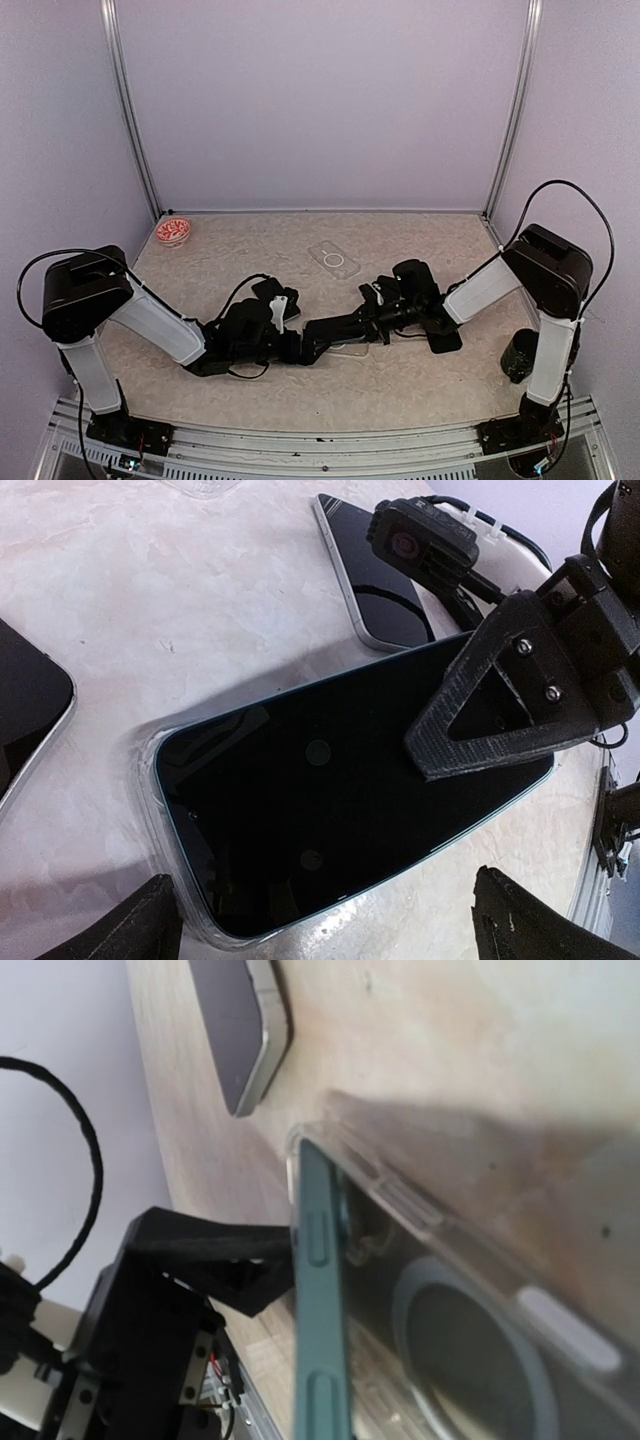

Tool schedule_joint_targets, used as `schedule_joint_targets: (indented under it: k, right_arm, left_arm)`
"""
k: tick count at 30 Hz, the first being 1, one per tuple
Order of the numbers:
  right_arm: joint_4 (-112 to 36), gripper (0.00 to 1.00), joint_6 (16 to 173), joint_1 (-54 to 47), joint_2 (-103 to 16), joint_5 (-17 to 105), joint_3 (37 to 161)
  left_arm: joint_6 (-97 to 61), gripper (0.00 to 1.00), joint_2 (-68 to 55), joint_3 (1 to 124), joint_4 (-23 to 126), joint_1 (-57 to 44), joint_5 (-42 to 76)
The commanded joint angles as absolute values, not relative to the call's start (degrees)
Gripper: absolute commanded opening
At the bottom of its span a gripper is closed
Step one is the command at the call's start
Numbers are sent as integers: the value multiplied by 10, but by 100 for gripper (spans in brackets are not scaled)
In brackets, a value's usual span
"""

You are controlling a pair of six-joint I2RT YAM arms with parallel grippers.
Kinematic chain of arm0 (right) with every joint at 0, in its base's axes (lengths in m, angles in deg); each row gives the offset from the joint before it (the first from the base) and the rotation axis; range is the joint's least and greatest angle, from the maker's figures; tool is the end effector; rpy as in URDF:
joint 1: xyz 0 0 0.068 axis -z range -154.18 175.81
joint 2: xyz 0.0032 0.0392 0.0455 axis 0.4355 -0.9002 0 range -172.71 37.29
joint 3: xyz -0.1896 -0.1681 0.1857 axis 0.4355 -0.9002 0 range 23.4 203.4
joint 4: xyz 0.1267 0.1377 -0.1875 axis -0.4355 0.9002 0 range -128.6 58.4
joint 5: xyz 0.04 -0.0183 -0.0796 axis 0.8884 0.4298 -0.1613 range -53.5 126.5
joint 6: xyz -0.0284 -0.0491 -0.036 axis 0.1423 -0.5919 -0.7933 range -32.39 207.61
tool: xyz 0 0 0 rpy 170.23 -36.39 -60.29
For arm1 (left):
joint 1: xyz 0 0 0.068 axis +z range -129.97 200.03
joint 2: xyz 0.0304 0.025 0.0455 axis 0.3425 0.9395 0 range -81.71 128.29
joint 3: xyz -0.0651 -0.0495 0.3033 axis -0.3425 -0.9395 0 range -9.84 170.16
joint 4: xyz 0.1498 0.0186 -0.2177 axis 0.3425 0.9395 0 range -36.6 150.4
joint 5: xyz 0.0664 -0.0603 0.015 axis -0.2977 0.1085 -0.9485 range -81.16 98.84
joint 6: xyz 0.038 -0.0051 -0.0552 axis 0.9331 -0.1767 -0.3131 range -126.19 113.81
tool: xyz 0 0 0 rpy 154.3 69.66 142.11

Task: Put the phone into the phone case
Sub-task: Install the phone on the phone case.

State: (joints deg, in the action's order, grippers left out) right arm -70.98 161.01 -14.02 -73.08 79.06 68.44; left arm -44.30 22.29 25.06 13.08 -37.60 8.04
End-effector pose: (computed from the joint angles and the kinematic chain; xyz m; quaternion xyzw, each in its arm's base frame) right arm 0.2686 0.2714 0.1382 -0.0704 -0.8339 -0.5470 0.0214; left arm 0.1884 -0.2959 0.1385 0.1425 0.8488 -0.3736 0.3459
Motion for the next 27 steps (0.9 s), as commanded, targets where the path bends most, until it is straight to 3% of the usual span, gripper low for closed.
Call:
schedule_joint_targets:
  k: [1,27]
  right_arm:
    - [-701,0,1623,-140,-759,782,681]
    - [-712,0,1584,-145,-797,834,695]
  left_arm:
    - [-446,99,234,258,109,-377,111]
    - [-441,99,254,288,123,-346,135]
